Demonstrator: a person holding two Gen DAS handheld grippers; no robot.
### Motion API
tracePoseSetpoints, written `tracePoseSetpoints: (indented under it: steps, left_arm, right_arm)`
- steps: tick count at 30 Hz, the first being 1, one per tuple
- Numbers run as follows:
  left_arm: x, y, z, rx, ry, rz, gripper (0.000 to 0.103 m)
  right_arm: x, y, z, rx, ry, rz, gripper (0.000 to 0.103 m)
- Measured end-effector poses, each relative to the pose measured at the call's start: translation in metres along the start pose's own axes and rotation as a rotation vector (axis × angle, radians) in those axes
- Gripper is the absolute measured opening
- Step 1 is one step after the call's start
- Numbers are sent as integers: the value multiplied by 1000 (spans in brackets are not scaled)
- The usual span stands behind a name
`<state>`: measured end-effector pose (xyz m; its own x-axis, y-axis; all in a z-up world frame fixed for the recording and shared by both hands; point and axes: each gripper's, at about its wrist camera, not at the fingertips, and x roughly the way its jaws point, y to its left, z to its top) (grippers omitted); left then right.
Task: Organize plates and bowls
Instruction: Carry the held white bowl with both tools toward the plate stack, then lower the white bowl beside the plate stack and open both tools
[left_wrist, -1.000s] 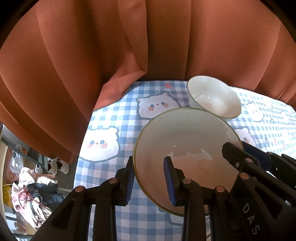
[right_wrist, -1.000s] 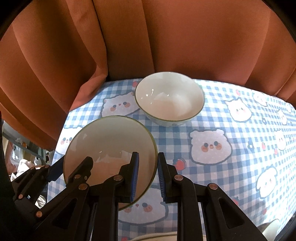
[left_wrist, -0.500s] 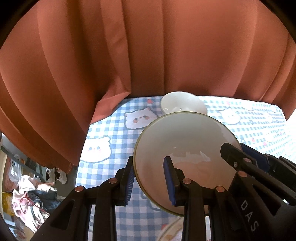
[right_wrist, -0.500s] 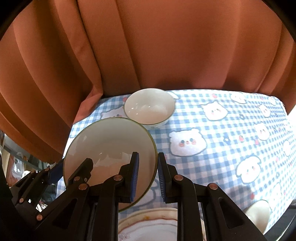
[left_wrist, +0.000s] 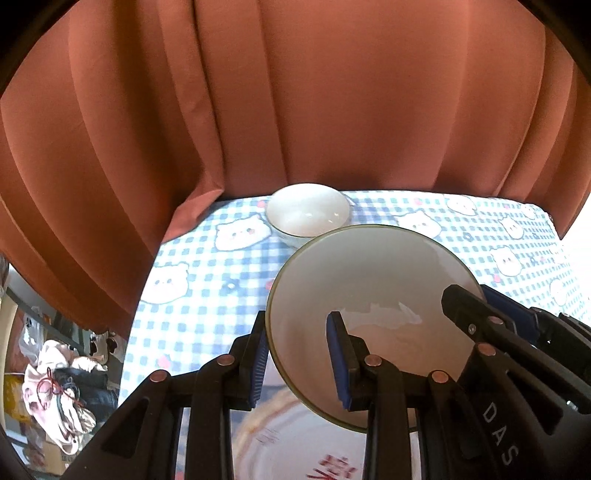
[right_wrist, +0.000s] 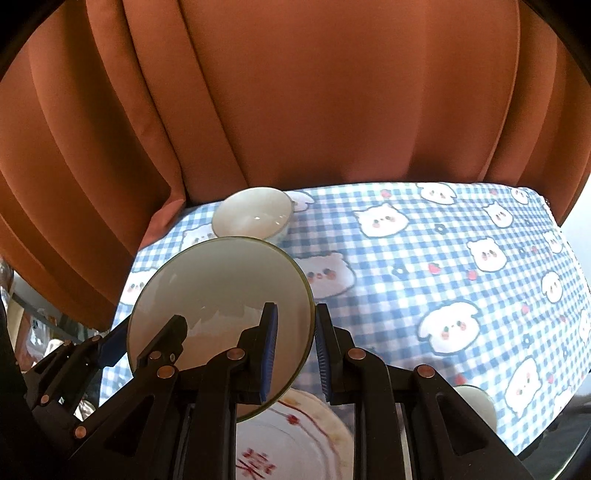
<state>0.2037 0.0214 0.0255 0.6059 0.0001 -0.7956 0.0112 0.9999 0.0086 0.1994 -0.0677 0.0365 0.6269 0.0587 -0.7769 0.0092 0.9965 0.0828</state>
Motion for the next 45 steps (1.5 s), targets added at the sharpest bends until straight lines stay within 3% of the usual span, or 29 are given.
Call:
tracePoseSetpoints:
  steps: [23,34,45]
  left_arm:
    - [-30,-133,-58,-54,34,15,29]
    - [-20,-166,-81,-61,96,13,29]
    - [-10,-177,-95,-52,143,41,29]
  right_arm:
    - [-41,-141,-46,-66,26,17,23]
    - [-40,-182,-71,-89,66,23,23]
    - [-28,-197,-84,-90,109,36,23]
